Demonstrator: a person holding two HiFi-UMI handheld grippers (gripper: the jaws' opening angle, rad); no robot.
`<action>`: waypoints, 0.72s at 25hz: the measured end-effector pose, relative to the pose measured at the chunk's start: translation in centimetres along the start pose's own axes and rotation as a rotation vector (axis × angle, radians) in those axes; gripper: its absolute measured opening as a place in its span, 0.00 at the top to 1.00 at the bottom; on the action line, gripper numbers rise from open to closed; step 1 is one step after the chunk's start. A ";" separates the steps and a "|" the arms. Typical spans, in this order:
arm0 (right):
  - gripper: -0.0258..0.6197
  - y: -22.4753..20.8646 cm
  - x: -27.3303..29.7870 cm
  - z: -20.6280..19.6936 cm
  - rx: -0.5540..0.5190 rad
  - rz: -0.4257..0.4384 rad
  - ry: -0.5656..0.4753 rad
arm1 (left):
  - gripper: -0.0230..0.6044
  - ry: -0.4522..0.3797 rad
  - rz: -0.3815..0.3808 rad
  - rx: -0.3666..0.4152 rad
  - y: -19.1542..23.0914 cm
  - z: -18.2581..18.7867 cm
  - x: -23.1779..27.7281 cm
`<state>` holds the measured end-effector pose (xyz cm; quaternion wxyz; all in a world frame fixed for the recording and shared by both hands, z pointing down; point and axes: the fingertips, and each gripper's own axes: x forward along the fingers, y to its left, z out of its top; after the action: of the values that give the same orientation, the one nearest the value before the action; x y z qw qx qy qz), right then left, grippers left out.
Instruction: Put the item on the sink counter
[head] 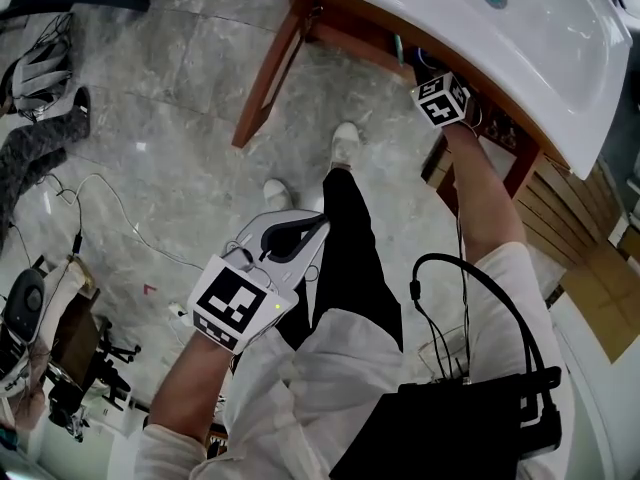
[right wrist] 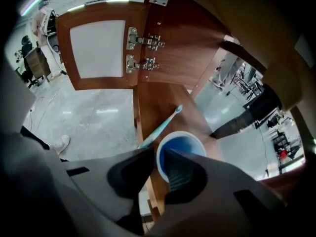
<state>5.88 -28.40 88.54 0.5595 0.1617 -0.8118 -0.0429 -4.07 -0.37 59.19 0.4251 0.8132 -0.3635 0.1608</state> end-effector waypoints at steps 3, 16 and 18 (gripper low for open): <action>0.86 -0.1 -0.6 0.1 0.015 -0.013 -0.003 | 0.96 -0.011 0.006 -0.008 0.1 0.3 -0.4; 0.84 1.1 -9.6 3.1 0.017 -0.127 -0.096 | 0.96 -0.017 0.018 0.065 -1.4 1.4 -3.5; 0.85 1.9 -12.1 3.8 0.039 -0.126 -0.114 | 0.96 -0.030 0.019 0.087 -1.8 2.1 -4.5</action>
<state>5.86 -23.29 76.77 0.5052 0.2205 -0.8313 -0.0712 -5.93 0.71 54.35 0.3824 0.8296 -0.3704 0.1683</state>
